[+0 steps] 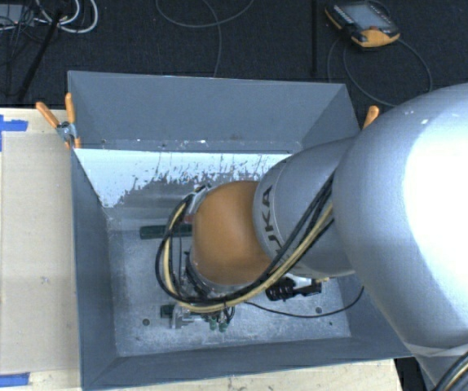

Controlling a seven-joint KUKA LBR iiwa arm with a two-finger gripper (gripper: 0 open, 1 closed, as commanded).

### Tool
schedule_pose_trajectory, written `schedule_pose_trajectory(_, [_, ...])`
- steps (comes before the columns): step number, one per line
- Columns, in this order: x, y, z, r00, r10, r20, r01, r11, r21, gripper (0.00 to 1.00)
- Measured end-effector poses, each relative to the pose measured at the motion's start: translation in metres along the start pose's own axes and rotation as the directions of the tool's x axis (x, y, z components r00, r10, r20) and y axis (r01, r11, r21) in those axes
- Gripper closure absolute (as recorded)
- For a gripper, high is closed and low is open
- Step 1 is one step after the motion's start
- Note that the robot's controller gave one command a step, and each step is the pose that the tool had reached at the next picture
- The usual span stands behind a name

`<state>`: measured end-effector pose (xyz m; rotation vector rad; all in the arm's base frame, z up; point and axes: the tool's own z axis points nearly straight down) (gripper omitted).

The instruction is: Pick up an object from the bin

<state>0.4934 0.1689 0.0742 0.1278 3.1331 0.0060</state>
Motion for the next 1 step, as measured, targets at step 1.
schedule_pose_trajectory(1, [-0.0186, -0.0058, -0.1876, 1.000, 0.027, -0.010, -0.027, 1.000, 0.006, 1.00])
